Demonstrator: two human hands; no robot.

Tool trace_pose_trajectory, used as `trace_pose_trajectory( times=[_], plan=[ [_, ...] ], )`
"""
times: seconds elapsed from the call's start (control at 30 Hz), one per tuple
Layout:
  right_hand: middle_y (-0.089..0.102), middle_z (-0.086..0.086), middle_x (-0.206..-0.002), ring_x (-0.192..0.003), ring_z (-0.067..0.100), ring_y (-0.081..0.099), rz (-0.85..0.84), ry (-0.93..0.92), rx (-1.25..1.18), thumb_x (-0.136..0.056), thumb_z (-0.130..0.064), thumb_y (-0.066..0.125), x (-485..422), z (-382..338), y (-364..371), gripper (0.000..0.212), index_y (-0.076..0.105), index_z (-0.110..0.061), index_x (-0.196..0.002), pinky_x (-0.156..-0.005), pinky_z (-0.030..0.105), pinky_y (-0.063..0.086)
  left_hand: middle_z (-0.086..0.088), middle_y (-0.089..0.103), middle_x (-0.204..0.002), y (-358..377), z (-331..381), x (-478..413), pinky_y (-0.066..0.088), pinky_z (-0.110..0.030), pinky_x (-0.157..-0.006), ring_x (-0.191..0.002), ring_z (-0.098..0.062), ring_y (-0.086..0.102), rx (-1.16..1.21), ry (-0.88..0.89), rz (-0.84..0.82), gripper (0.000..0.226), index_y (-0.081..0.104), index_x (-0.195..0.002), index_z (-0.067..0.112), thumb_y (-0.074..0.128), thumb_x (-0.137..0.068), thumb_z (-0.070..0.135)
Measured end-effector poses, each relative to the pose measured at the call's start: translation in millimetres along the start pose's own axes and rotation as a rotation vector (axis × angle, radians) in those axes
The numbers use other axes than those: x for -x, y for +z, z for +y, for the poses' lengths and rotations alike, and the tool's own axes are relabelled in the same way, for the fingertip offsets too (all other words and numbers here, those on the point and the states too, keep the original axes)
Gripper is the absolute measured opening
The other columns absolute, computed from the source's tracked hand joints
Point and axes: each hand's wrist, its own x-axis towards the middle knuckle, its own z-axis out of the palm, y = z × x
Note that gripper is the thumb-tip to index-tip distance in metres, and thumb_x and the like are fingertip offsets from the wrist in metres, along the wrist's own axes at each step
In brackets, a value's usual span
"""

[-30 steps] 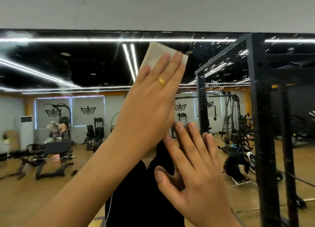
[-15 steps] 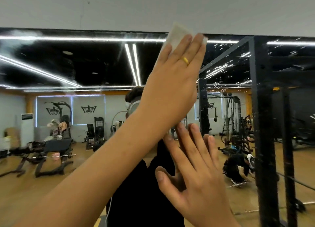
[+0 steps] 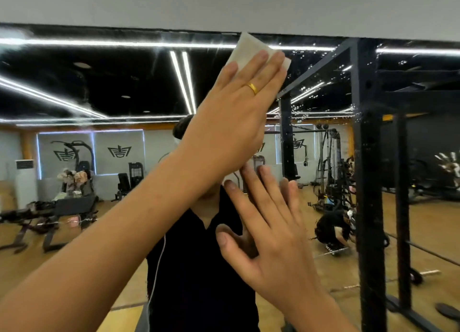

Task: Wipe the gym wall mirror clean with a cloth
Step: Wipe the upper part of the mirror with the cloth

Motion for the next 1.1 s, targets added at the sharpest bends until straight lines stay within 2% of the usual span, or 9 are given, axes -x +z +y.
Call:
trace_pose_trajectory(
  times=[0.17,0.33,0.53,0.67,0.83,0.9,0.97,1.03,1.1],
  plan=[
    [0.036,0.004,-0.165,-0.156,0.024,0.026,0.062,0.045,-0.103,-0.099,-0.032,0.052,13,13,-22,0.058,0.042,-0.017,-0.154,-0.129,0.051,0.01,-0.011,0.031,-0.167,2,3,6,0.008,-0.044,-0.127,-0.156,-0.027,0.022,0.092,0.003,0.023,0.06,0.034,-0.159,0.007,0.038,-0.101,0.017],
    [0.038,0.004,-0.163,-0.156,0.019,0.027,0.121,0.056,-0.144,-0.097,-0.015,0.045,-29,25,-44,0.055,0.045,-0.008,-0.152,-0.13,0.045,0.011,-0.013,0.035,-0.165,-3,10,19,0.007,-0.035,-0.128,-0.155,-0.023,0.024,0.389,-0.052,0.052,0.062,0.038,-0.156,0.003,0.031,-0.097,0.02],
    [0.031,0.003,-0.166,-0.158,0.015,0.017,-0.019,-0.002,-0.134,-0.103,-0.015,0.038,-89,41,-53,0.055,0.038,-0.01,-0.157,-0.13,0.041,0.006,-0.017,0.047,-0.156,-10,13,37,0.034,-0.043,-0.123,-0.15,-0.023,0.039,0.665,-0.174,0.219,0.053,0.046,-0.149,-0.005,0.039,-0.098,0.002],
    [0.043,0.006,-0.16,-0.154,0.02,0.029,-0.045,-0.051,-0.057,-0.104,-0.026,0.038,-100,41,-48,0.051,0.049,-0.01,-0.151,-0.13,0.039,0.002,-0.009,0.047,-0.158,-24,19,85,0.018,-0.039,-0.13,-0.154,-0.018,0.031,0.567,-0.314,0.303,0.05,0.049,-0.149,0.003,0.043,-0.099,0.002],
    [0.06,0.01,-0.136,-0.132,0.021,0.05,0.063,-0.03,-0.013,-0.101,-0.034,0.048,-118,29,-47,0.046,0.061,-0.009,-0.138,-0.128,0.049,0.015,-0.002,0.038,-0.164,-18,51,181,0.001,-0.04,-0.13,-0.157,-0.016,0.023,0.266,-0.439,0.144,0.059,0.047,-0.153,0.008,0.048,-0.095,0.02],
    [0.057,0.014,-0.131,-0.126,0.024,0.046,0.102,-0.029,0.068,-0.099,-0.035,0.054,-127,23,-42,0.046,0.061,-0.007,-0.135,-0.123,0.056,0.025,-0.005,0.038,-0.164,-6,62,208,0.003,-0.047,-0.13,-0.157,-0.021,0.025,0.179,-0.449,0.073,0.059,0.05,-0.15,0.009,0.048,-0.093,0.024],
    [0.048,0.019,-0.144,-0.135,0.028,0.036,0.118,-0.007,0.111,-0.097,-0.035,0.056,-133,13,-34,0.049,0.058,-0.005,-0.136,-0.119,0.059,0.03,-0.008,0.037,-0.164,6,68,226,0.006,-0.049,-0.128,-0.157,-0.024,0.024,0.075,-0.448,0.028,0.06,0.05,-0.151,0.01,0.044,-0.093,0.025],
    [0.03,0.019,-0.162,-0.151,0.03,0.021,0.059,0.033,0.109,-0.099,-0.034,0.051,-135,4,-24,0.059,0.043,-0.003,-0.149,-0.128,0.055,0.015,-0.01,0.034,-0.166,15,68,231,0.005,-0.05,-0.128,-0.157,-0.026,0.021,-0.052,-0.432,0.005,0.06,0.043,-0.154,0.01,0.037,-0.096,0.025],
    [0.007,0.017,-0.171,-0.159,0.027,0.001,-0.031,0.06,0.121,-0.103,-0.034,0.04,-139,2,-17,0.071,0.015,-0.001,-0.162,-0.13,0.044,-0.004,-0.01,0.034,-0.165,21,67,229,0.007,-0.05,-0.128,-0.156,-0.028,0.024,-0.129,-0.421,0.019,0.061,0.041,-0.155,0.009,0.035,-0.097,0.025]
  ],
)
